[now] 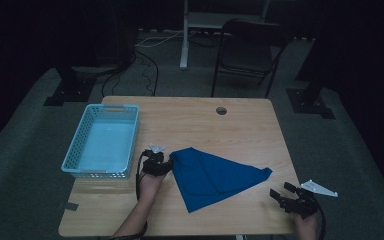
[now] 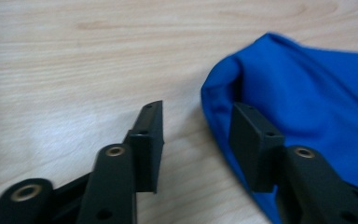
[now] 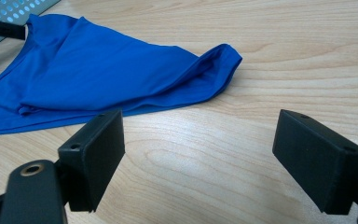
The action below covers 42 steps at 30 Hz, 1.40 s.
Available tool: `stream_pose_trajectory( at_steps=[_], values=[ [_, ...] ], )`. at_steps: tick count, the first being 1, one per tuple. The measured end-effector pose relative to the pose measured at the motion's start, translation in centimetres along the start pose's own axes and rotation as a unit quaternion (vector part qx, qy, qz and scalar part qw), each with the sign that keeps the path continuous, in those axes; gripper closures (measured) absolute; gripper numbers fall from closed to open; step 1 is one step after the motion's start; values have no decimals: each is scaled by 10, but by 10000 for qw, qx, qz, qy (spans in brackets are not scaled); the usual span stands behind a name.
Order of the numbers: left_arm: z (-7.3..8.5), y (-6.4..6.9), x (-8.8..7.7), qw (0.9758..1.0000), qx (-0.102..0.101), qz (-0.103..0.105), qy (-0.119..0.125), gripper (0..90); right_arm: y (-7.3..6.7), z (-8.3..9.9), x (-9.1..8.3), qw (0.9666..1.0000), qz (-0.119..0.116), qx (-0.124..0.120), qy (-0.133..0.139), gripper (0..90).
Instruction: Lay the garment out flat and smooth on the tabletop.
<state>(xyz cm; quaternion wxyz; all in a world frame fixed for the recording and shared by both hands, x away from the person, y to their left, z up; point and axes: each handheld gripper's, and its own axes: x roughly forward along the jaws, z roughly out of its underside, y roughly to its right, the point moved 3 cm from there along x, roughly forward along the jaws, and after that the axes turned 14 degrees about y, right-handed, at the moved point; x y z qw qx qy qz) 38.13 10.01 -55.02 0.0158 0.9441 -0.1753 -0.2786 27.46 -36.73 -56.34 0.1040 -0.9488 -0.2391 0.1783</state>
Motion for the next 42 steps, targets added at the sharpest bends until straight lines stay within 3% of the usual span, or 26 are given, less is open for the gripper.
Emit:
stream_pose_trajectory(
  at_steps=[4,5,6,7,9,11,13,14,15,16,17,18,19,20,21,22,26,28,29,32,36,40,41,42],
  values=[
    [3,-1,-6,9999,3,89,85,533,-1,0,0,9999,41,-90,-15,161],
    [3,0,-9,9994,-110,258,201,533,-1,0,0,9999,41,-90,-15,161],
    [3,1,-12,9981,-211,483,325,506,-4,-1,1,9996,75,-242,-82,161],
    [3,2,-15,9969,-218,625,415,506,-4,-1,1,9996,75,-242,-82,161],
    [4,5,-22,9947,-123,840,583,506,-7,-4,2,9993,135,-338,-101,161],
    [3,11,-28,9912,15,1121,705,500,-17,-13,7,9997,-66,-234,-75,160],
    [2,21,-34,9853,213,1476,831,466,-23,-18,9,9995,-129,-279,-50,155],
    [2,28,-37,9827,367,1609,844,428,-37,-27,14,9981,-417,-450,17,124],
    [2,34,-39,9790,462,1789,866,428,-37,-27,14,9981,-417,-450,17,124],
    [3,41,-40,9743,501,2027,844,389,-45,-31,18,9972,-510,-539,-12,124],
    [7,54,-41,9679,635,2317,743,388,-62,-38,27,9952,-654,-715,-139,125],
    [7,54,-41,9679,635,2317,743,387,-70,-41,32,9939,-768,-782,-143,126],
    [9,60,-40,9664,745,2358,697,387,-70,-41,32,9939,-768,-782,-143,126],
    [14,73,-38,9654,1053,2324,542,334,-84,-45,41,9915,-960,-850,-226,126],
    [14,73,-38,9654,1053,2324,542,317,-84,-45,41,9915,-960,-850,-226,126],
    [17,79,-37,9652,1180,2290,455,317,-93,-47,48,9896,-1097,-878,-307,130],
    [28,94,-32,9596,1502,2347,381,279,-118,-41,70,9825,-1409,-1069,-583,165],
    [31,95,-30,9605,1560,2272,385,264,-128,-34,79,9776,-1548,-1246,-691,207],
    [32,95,-29,9611,1598,2231,319,193,-133,-29,85,9752,-1592,-1327,-779,208],
    [36,94,-28,9609,1809,2083,235,178,-140,-15,97,9689,-1670,-1480,-1066,277],
    [39,91,-26,9592,1960,2033,106,100,-141,-7,103,9659,-1698,-1549,-1194,384],
    [41,87,-23,9618,1930,1941,93,99,-142,-4,105,9630,-1661,-1695,-1277,467],
    [43,84,-20,9631,1963,1837,69,99,-142,-2,106,9612,-1586,-1810,-1352,489],
    [44,83,-19,9636,1944,1832,-40,99,-142,-1,107,9604,-1571,-1839,-1383,502]
  ],
)
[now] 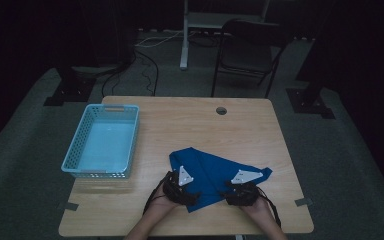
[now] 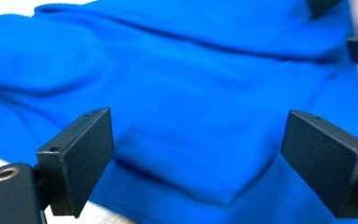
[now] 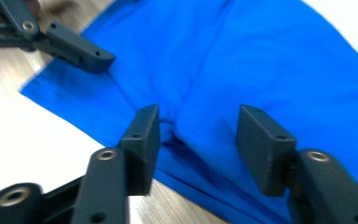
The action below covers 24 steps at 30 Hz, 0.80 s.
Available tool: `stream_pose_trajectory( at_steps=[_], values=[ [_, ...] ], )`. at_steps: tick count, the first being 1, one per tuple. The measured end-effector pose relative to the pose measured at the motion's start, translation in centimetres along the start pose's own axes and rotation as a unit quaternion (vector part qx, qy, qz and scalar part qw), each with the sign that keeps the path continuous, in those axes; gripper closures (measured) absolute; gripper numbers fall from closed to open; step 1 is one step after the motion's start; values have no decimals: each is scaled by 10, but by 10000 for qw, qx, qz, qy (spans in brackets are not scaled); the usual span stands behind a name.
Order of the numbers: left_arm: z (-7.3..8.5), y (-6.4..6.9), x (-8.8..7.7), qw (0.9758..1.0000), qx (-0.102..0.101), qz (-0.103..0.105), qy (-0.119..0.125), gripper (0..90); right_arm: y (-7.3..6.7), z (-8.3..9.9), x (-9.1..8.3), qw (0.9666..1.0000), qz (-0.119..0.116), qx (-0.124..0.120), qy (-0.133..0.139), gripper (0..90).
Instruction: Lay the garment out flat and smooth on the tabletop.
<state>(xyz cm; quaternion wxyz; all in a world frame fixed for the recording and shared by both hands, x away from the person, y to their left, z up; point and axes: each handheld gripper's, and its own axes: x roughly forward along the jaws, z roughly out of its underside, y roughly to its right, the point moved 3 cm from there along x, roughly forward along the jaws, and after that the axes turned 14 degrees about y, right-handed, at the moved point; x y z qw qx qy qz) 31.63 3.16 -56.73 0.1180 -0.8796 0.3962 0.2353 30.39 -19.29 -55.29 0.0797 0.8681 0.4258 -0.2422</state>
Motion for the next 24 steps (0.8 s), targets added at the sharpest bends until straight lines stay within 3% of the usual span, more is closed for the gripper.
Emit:
stream_pose_trajectory(
  at_steps=[5,9,12,15,20,24],
  values=[
    [0,0,1,9999,29,68,-78,98,1,1,5,9996,104,-131,-242,592],
    [0,0,1,10000,23,61,-75,99,8,-5,4,9992,174,-139,-322,769],
    [0,0,1,10000,14,48,-79,99,13,-11,1,9994,224,-102,-263,855],
    [0,0,1,10000,-6,37,-72,99,22,-17,-1,9993,328,-54,-171,868],
    [0,0,1,10000,-7,37,-74,99,44,-35,1,9984,549,5,-166,871],
    [0,0,1,10000,-5,34,-74,100,79,-69,-6,9940,1086,110,-63,871]
  ],
)
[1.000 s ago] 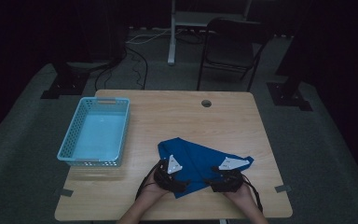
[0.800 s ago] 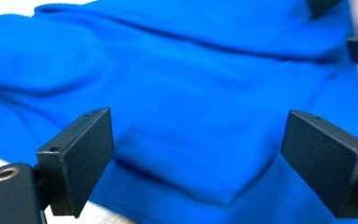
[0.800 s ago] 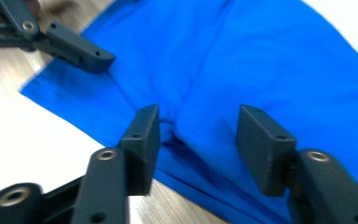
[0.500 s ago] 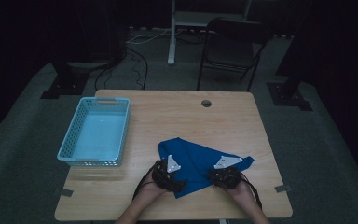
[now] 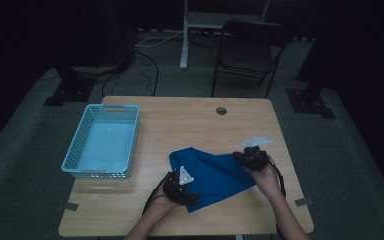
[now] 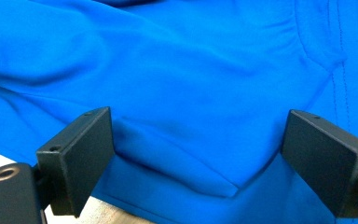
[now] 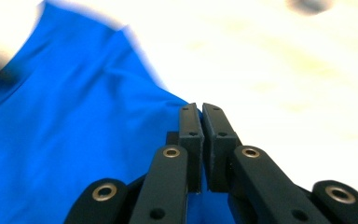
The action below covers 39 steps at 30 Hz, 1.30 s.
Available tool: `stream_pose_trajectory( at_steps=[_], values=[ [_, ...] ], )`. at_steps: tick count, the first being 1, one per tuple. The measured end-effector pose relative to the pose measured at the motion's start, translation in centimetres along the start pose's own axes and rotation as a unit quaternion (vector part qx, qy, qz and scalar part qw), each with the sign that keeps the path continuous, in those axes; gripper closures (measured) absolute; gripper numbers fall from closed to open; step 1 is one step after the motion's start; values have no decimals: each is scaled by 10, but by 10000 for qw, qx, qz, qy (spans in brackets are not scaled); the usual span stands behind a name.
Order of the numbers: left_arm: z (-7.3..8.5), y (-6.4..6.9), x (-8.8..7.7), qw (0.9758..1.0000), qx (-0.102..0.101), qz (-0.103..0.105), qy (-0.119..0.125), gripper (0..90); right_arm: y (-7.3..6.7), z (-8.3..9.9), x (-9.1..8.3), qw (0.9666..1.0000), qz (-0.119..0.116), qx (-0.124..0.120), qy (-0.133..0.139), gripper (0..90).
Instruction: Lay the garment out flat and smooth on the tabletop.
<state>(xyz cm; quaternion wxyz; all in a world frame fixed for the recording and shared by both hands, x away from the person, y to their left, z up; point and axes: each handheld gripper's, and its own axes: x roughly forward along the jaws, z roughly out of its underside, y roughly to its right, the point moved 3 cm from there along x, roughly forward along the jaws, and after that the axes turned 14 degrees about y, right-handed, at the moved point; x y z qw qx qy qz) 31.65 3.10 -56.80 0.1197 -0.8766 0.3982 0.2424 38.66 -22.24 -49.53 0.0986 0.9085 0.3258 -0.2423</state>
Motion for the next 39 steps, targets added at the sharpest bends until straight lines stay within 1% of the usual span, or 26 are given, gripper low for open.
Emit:
stream_pose_trajectory(
  at_steps=[2,3,4,5,6,7,8,9,11,12,14,15,17,19,20,24,25,27,30,31,32,33,34,35,37,39],
  values=[
    [0,0,0,10000,-7,1,3,99,21,-17,1,9992,364,94,111,870],
    [0,0,0,10000,4,8,1,99,34,-24,2,9977,607,249,183,827],
    [0,0,0,10000,8,12,-2,99,47,-30,3,9941,924,489,284,671],
    [0,0,0,10000,10,18,-3,99,60,-34,5,9892,1189,793,319,542],
    [0,0,1,10000,7,21,-1,99,70,-37,6,9846,1358,1086,187,495],
    [-1,0,1,10000,8,15,-6,99,77,-38,7,9806,1489,1275,55,480],
    [-1,0,1,10000,3,14,-2,99,80,-39,7,9791,1526,1345,17,416],
    [-1,0,2,10000,5,10,-8,99,81,-39,8,9789,1472,1415,-4,350],
    [-1,0,2,10000,-5,2,1,99,78,-33,13,9800,1105,1656,-85,268],
    [-1,1,3,10000,-20,-5,9,99,75,-28,15,9817,909,1668,-155,203],
    [-1,1,2,10000,-13,2,1,99,70,-17,19,9832,758,1645,-232,193],
    [-1,1,2,10000,-9,11,1,99,67,-10,21,9839,668,1629,-318,181],
    [0,2,1,10000,-3,23,-1,99,61,3,23,9848,666,1534,-462,177],
    [0,3,0,10000,-22,41,4,99,57,16,21,9855,678,1460,-543,177],
    [0,3,-1,10000,-7,50,-8,99,55,19,19,9865,649,1413,-508,177],
    [1,3,-1,10000,17,48,-19,99,47,41,4,9873,483,1480,-304,178],
    [1,3,-2,10000,20,46,-23,99,46,46,1,9883,456,1429,-294,178],
    [1,3,-2,10000,21,46,-24,99,44,56,-2,9885,428,1413,-335,178],
    [1,3,-1,10000,22,46,-25,99,45,69,0,9887,503,1334,-470,178],
    [1,3,-1,10000,19,47,-25,99,45,72,1,9893,535,1272,-463,179],
    [1,3,-2,10000,22,49,-26,99,46,73,1,9897,627,1203,-448,179],
    [1,3,-2,10000,25,54,-27,99,46,73,1,9897,719,1158,-443,179],
    [1,3,-2,10000,33,62,-34,99,46,74,2,9897,755,1137,-429,179],
    [1,3,-2,10000,40,76,-32,99,44,74,2,9901,813,1066,-412,179],
    [2,2,-3,9999,62,119,-34,100,37,77,3,9918,965,732,-404,176],
    [3,1,-5,9998,93,162,-34,100,34,79,1,9921,935,759,-344,171]
  ],
)
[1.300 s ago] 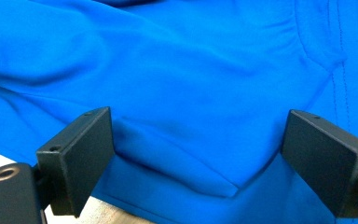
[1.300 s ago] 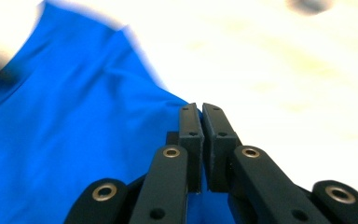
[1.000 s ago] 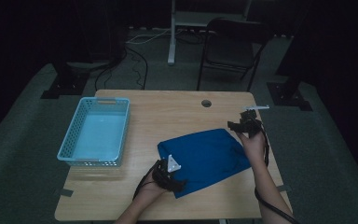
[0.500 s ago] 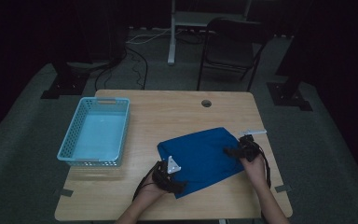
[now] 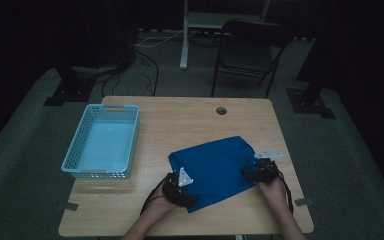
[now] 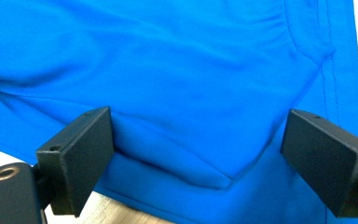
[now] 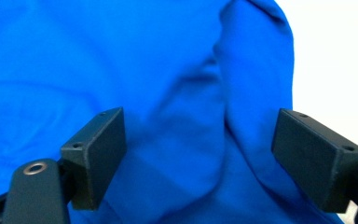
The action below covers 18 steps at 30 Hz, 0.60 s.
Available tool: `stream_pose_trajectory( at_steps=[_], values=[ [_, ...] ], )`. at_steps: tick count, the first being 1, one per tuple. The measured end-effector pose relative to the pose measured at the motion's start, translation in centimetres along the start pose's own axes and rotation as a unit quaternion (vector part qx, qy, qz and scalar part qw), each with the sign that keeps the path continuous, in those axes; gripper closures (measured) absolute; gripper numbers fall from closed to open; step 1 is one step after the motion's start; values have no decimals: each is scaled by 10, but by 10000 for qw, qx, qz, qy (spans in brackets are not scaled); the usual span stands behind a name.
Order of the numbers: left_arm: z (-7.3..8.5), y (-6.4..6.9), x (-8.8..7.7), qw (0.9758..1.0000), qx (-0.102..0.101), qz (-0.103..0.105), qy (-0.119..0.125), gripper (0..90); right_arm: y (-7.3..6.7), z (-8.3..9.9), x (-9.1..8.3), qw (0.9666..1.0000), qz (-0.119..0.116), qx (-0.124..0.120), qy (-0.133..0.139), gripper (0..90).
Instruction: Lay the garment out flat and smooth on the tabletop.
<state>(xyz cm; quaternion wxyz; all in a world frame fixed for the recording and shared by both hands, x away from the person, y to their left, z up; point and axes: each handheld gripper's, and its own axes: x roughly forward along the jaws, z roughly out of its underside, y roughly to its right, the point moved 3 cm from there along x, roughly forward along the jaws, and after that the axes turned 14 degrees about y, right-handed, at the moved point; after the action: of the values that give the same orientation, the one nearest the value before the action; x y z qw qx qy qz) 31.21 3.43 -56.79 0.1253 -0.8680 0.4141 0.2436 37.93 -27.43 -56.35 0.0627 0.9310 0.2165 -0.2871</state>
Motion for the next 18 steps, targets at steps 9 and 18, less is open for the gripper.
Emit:
stream_pose_trajectory(
  at_steps=[9,18],
  values=[
    [7,-6,-11,9994,176,284,4,99,-19,21,-29,10000,-12,-21,82,169],
    [15,-8,-24,9980,348,535,1,100,-51,48,-67,9999,54,23,115,169]
  ],
)
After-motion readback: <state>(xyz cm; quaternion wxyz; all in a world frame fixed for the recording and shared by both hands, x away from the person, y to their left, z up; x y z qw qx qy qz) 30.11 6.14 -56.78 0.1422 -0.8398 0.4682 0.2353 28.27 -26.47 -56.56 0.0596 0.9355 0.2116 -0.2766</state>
